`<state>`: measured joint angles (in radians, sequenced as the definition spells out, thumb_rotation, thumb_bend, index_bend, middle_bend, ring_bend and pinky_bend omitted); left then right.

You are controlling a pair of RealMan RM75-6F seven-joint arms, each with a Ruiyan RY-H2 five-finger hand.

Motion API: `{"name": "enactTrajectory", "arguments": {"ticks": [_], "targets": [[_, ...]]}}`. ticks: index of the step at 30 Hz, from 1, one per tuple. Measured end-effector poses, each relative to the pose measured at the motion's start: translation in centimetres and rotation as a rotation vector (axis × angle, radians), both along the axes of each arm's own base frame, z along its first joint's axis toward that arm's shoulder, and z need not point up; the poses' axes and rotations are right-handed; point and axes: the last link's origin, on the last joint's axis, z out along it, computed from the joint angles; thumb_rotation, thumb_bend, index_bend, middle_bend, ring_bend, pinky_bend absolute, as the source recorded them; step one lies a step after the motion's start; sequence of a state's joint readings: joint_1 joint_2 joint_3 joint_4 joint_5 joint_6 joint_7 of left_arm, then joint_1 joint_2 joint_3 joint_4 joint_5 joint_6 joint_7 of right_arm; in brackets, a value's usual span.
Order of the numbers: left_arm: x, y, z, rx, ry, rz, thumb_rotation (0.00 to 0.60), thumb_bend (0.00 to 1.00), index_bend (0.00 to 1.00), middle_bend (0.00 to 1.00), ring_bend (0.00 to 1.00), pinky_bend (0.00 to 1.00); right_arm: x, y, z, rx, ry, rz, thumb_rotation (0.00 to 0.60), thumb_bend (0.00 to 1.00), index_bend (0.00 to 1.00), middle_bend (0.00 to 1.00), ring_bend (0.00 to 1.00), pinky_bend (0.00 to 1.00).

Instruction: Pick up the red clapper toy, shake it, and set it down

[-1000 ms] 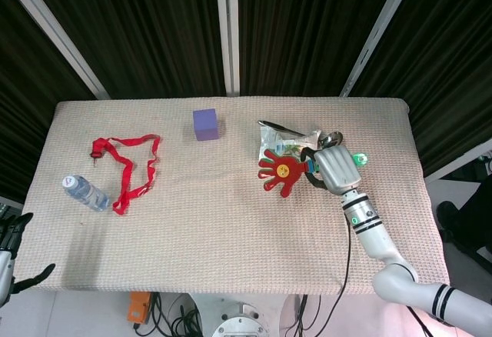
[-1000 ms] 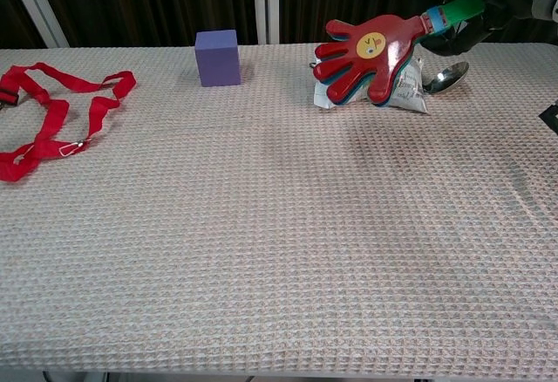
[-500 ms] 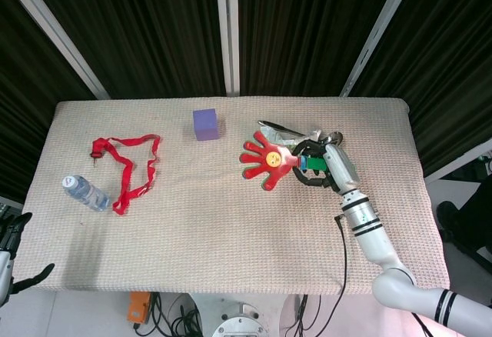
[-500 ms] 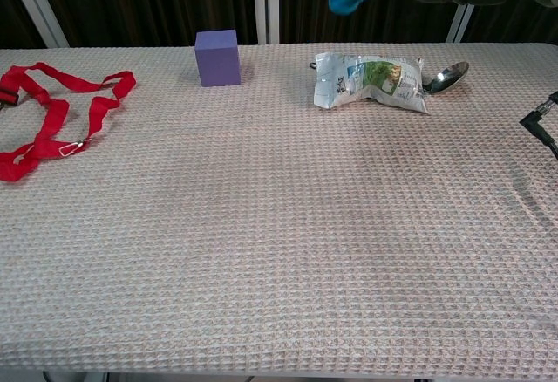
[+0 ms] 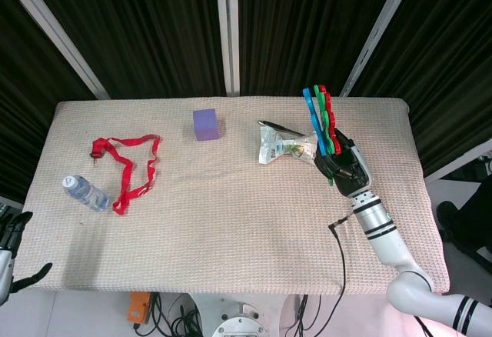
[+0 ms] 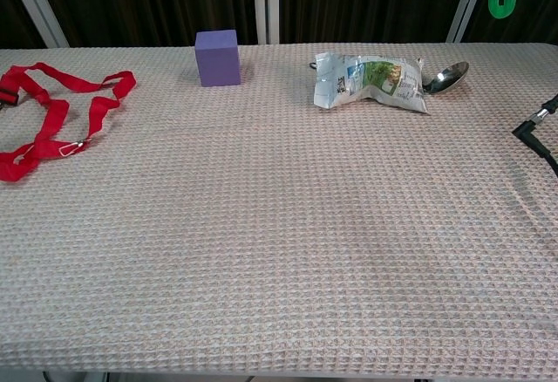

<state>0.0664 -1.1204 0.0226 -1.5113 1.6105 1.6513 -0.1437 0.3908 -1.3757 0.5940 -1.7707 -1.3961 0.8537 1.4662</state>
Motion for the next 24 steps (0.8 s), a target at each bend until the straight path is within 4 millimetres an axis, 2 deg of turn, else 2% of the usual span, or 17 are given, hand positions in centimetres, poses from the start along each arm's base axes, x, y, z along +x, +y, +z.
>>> {"name": "enactTrajectory", "arguments": {"ticks": [3, 6, 12, 16, 20, 24], "targets": [[-0.2, 0.0, 0.2, 0.009, 0.065, 0.004, 0.600, 0.14, 0.04, 0.07, 0.00, 0.00, -0.1, 0.3, -0.4, -0.044, 0.073, 0.033, 0.600, 0.33, 0.92, 0.73, 0.78, 1.00], [-0.5, -0.1, 0.2, 0.013, 0.110, 0.012, 0.600, 0.14, 0.04, 0.07, 0.00, 0.00, -0.3, 0.5, -1.1, -0.131, 0.234, 0.076, 0.600, 0.33, 0.92, 0.73, 0.78, 1.00], [-0.8, -0.3, 0.0, 0.006, 0.149, 0.016, 0.600, 0.14, 0.04, 0.07, 0.00, 0.00, -0.6, 1.2, -3.3, -0.400, 0.779, 0.180, 0.600, 0.33, 0.92, 0.73, 0.77, 1.00], [-0.9, -0.4, -0.2, 0.001, 0.162, 0.013, 0.600, 0.13, 0.05, 0.07, 0.00, 0.00, -0.2, 1.6, -5.8, -0.558, 1.121, 0.250, 0.600, 0.33, 0.92, 0.73, 0.77, 1.00], [-1.0, -0.5, -0.3, 0.000, 0.156, 0.015, 0.600, 0.12, 0.05, 0.07, 0.00, 0.00, 0.7, 1.7, -8.5, -0.586, 1.257, 0.289, 0.600, 0.33, 0.92, 0.73, 0.77, 1.00], [-1.2, -0.6, -0.4, -0.005, 0.153, 0.020, 0.600, 0.12, 0.05, 0.07, 0.00, 0.00, 0.9, 1.5, -11.5, -0.475, 1.238, 0.263, 0.600, 0.33, 0.92, 0.73, 0.77, 1.00]]}}
